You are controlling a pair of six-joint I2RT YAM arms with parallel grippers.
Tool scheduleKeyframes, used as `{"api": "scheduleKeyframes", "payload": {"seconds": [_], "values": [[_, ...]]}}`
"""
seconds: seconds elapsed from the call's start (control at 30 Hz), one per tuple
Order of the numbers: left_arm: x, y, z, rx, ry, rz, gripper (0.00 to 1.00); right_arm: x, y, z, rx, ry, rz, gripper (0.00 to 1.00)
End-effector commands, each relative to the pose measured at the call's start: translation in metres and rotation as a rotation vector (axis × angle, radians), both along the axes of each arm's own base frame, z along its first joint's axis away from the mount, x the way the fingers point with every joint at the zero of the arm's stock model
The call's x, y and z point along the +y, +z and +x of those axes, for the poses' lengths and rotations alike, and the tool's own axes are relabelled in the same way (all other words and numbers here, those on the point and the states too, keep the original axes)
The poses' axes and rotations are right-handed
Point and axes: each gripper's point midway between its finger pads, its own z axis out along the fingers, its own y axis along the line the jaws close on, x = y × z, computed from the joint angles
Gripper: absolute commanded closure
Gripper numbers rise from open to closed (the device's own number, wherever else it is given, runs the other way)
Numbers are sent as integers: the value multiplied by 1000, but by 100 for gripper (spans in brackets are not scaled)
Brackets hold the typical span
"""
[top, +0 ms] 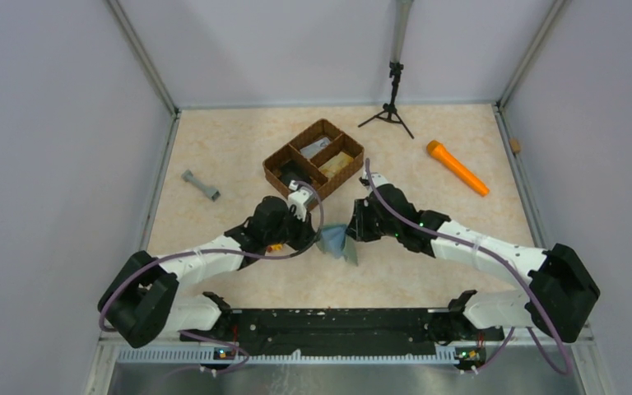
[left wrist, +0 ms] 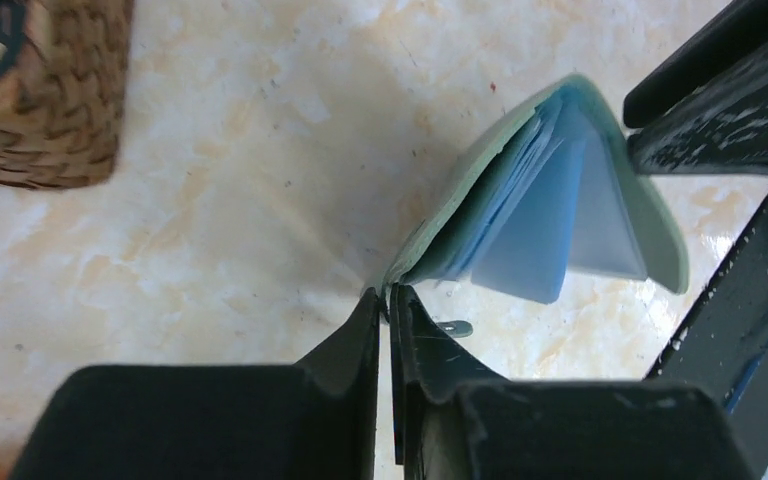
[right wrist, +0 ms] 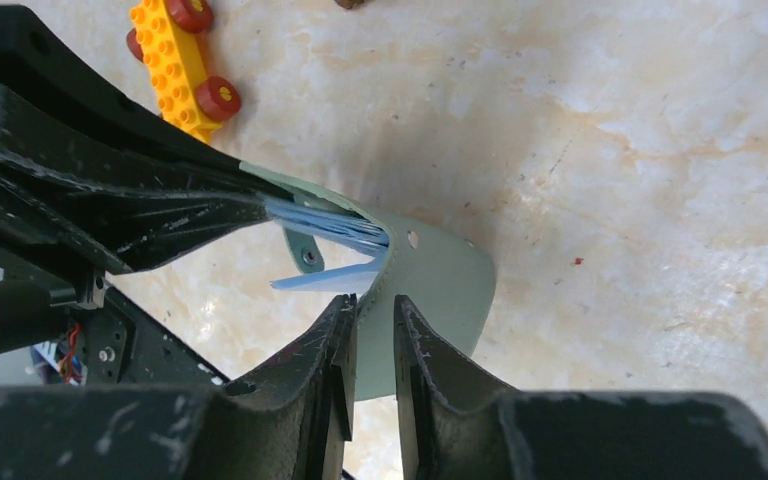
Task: Take the credit cards out of the card holder
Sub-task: Open the card holder at the center of the board.
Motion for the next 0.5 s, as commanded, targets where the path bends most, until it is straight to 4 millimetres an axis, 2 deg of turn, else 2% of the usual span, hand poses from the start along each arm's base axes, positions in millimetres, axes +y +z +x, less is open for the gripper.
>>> {"api": "scheduleKeyframes", "payload": {"seconds": [0.0,0.07,0.17,0.27,0.33,0.4,0.43,0.47], "values": [[-11,-1,-6,56,-83,5,89,-5,25,11,-89,-16,-37,78],[-12,-3,-7,65,-87,9,84,-10,27,14,-104,-23,-68,77],[-13,1,-9,60,-94,-9,66,-14,30,16,-123,-26,-90,76],[-14,7,-11,41,-105,-34,56,-13,32,14,-130,-8,-84,74],[-14,6,-12,41,-110,-39,57,-12,33,13,-132,6,-79,73],[-15,3,-12,54,-115,-30,62,-13,33,12,-132,11,-87,69],[-16,1,-12,64,-119,-22,65,-15,32,12,-132,9,-98,64],[-16,0,-12,69,-125,-20,68,-15,32,11,-128,16,-101,53]]}}
